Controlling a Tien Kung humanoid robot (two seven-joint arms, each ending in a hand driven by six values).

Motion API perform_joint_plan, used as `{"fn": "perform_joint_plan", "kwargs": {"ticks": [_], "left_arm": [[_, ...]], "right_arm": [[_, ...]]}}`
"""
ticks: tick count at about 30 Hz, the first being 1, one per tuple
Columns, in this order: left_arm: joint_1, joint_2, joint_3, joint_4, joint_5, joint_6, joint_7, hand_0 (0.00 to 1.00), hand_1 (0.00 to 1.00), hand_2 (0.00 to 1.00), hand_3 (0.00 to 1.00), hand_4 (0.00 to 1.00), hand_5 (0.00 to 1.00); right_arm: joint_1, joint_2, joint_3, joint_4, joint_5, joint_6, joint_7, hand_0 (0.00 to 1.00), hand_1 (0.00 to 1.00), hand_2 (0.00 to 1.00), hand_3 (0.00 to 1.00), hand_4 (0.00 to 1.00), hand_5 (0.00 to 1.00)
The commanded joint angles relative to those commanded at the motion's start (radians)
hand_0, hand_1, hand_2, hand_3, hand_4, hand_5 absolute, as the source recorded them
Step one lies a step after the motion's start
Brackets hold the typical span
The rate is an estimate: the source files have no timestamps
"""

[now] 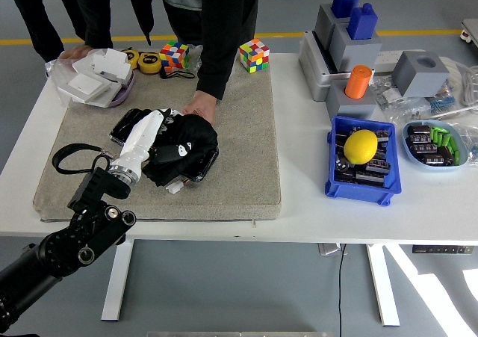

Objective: Pick the rag up,wipe the panel,place it on the desk

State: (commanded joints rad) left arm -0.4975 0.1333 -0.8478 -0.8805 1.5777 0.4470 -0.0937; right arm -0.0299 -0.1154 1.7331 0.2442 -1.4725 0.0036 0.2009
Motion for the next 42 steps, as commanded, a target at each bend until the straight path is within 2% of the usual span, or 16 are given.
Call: {"fn": "perform_joint_plan", "kwargs": {"ticks": [19,25,35,42], "left_arm": [[-0.061,-0.028,-0.166,0.201,0.045,0.022,0.002,0.232,0.257,0.326,0.573,0.608,0.002],[-0.080,-0.031,-0.211,0.259,0.064,0.044,0.012,0.230,0.258,0.326,0.574,0.609,0.002],[-0.101,-0.036,-0.293,0.321,0.105,0.105,0.045,0.227,0.252,0.326,0.574,0.613,0.002],[-0.108,-0.033,-0.308,0.337,0.124,0.106,0.060,0.227,0.250,0.327,0.573,0.613,0.002]], "right_arm": [[0.000,0.004,0.007,0.000,0.000,0.000,0.000,0.532,0.551,0.489,0.522,0.876,0.346],[0.000,0.005,0.010,0.000,0.001,0.000,0.000,0.532,0.552,0.489,0.522,0.874,0.344],[-0.001,0.005,0.005,0.002,0.003,0.000,0.000,0.532,0.551,0.489,0.522,0.875,0.345],[-0.001,0.006,-0.001,0.006,0.011,0.000,0.000,0.532,0.551,0.489,0.522,0.875,0.345]]}}
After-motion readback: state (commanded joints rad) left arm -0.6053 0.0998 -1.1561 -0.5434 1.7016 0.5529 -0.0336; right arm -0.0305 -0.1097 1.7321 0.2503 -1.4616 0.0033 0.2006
